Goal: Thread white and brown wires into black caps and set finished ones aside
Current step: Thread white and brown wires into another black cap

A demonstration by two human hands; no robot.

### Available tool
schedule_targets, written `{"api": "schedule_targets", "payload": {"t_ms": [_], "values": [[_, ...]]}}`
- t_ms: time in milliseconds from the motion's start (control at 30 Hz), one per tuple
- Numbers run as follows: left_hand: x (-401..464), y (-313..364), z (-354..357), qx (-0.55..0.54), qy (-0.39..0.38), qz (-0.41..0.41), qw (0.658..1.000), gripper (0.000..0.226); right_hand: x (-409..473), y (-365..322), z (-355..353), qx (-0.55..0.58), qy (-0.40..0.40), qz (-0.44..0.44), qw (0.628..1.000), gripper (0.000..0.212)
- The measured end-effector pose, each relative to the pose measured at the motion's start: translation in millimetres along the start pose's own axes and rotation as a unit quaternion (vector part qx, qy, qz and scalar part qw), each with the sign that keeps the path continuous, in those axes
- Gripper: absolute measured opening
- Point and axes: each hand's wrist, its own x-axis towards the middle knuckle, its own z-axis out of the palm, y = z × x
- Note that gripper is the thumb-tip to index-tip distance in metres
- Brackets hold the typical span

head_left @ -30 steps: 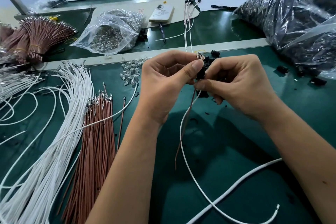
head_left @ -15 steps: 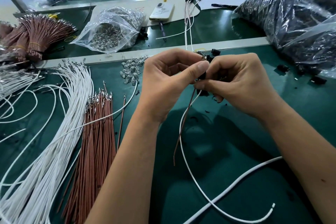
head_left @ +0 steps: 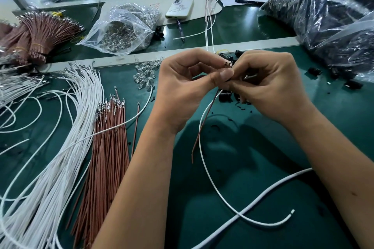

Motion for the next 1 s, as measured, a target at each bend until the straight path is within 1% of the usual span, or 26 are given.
{"api": "schedule_targets", "payload": {"t_ms": [167, 200, 300, 600, 833, 900, 1000], "values": [[0.1, 0.4, 1.1, -0.018, -0.001, 0.009, 1.0, 0.027, -1.7, -1.8, 2.2, 0.0, 0.014, -0.004, 1.0, 0.032], [0.4, 0.6, 0.9, -0.02, -0.001, 0.01, 1.0, 0.028, -1.8, -2.7, 2.7, 0.002, 0.017, -0.005, 1.0, 0.032], [1.0, 0.6, 0.4, -0.022, -0.003, 0.01, 1.0, 0.027, -1.0, -3.7, 2.3, -0.007, 0.01, -0.007, 1.0, 0.022], [-0.7, 1.1, 1.5, -0.01, 0.0, 0.001, 1.0, 0.024, -0.5, 1.6, -1.1, -0.06, 0.017, -0.028, 0.998, 0.029], [-1.1, 0.7, 1.8, 0.013, 0.005, -0.014, 1.0, 0.019, -0.1, 3.4, -2.3, -0.073, 0.012, -0.026, 0.997, 0.027], [-0.9, 0.9, 1.7, 0.015, 0.008, -0.016, 1.0, 0.02, 0.1, 2.9, -2.9, -0.075, 0.007, -0.03, 0.997, 0.026], [-0.8, 0.8, 1.8, 0.031, 0.004, -0.021, 0.999, 0.027, 0.5, 1.5, -4.2, -0.101, 0.002, -0.049, 0.994, 0.025]]}}
